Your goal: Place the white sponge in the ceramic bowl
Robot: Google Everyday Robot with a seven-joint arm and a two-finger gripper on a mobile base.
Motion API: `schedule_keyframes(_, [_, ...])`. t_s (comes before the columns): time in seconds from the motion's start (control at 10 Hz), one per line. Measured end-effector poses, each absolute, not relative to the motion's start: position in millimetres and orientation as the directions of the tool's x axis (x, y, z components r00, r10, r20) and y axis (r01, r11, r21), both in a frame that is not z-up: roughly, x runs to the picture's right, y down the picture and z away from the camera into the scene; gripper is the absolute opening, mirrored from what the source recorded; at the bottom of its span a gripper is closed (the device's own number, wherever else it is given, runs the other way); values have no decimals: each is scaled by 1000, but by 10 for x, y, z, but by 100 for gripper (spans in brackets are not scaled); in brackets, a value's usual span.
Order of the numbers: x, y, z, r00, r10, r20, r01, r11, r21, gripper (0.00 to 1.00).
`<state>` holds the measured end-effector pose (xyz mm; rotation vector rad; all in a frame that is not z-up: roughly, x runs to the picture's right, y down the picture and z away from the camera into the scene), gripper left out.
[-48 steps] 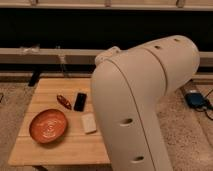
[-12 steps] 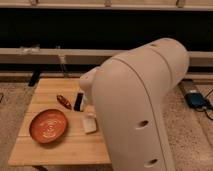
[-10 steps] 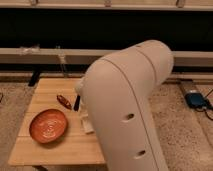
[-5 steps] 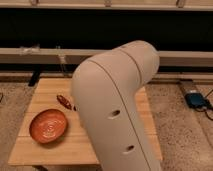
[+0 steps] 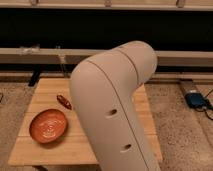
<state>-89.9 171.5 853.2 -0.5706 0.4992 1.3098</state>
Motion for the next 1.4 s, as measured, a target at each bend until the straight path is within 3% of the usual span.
schedule_keyframes(0.2, [-913, 1753, 8551, 200, 742, -640, -979, 172, -106, 67])
schedule_keyframes(0.7, [-924, 1835, 8622, 191, 713, -674, -978, 198, -68, 16])
schedule_keyframes(0.9, [-926, 1773, 8559, 178, 717, -674, -981, 184, -63, 1])
schedule_keyframes(1.4, [-1228, 1243, 7852, 233, 754, -614, -972, 194, -131, 0])
